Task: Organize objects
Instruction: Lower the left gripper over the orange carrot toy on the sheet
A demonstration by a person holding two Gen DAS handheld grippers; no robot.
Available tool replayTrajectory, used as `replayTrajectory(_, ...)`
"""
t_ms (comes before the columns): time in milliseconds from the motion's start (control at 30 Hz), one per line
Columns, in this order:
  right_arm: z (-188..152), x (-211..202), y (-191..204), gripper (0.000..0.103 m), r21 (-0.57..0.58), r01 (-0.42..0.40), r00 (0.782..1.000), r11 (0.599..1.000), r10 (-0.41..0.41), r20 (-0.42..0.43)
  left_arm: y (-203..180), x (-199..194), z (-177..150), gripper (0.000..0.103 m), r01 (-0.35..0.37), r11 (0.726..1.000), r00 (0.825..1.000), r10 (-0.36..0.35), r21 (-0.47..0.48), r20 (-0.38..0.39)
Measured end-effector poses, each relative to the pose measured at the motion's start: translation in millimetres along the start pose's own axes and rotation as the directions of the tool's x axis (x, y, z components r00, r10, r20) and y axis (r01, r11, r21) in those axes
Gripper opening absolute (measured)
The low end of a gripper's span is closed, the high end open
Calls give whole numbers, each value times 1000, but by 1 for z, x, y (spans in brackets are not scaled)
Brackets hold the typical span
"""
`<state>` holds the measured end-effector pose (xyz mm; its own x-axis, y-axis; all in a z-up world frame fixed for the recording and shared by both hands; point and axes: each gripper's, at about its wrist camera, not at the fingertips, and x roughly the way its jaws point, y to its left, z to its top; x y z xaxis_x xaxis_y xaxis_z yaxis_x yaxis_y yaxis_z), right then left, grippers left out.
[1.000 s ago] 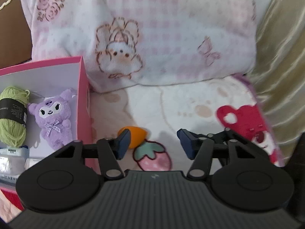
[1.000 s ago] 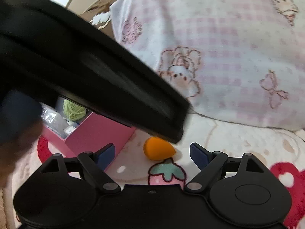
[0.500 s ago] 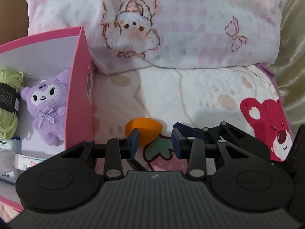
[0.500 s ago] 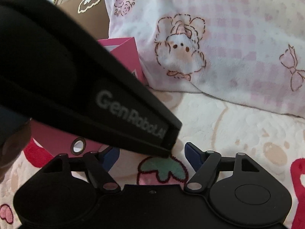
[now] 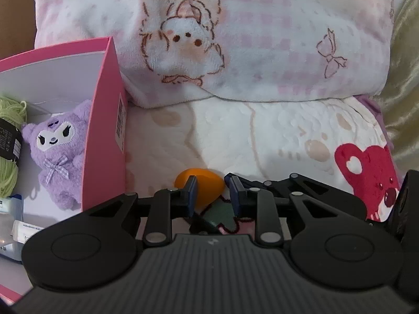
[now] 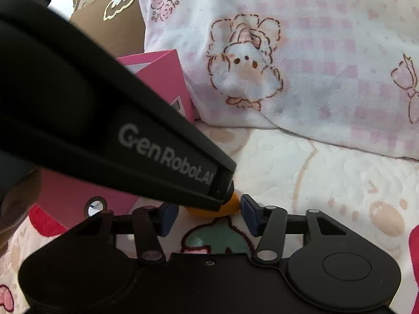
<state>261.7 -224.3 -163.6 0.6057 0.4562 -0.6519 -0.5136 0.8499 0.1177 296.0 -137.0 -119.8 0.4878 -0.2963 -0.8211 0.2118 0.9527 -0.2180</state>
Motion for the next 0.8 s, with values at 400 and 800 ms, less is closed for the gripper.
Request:
replayTrajectory(400,-5,-13,-2,42,-35,2,1000,999,-3,-18,1,-3,-1,25,50,998,998,-51,-42,-22)
replayTrajectory(800,-14,-31,-11,40,-54,0,999,999,-3,-52,-7,-12,-8,25,6,1000,1000,-5,-26,19)
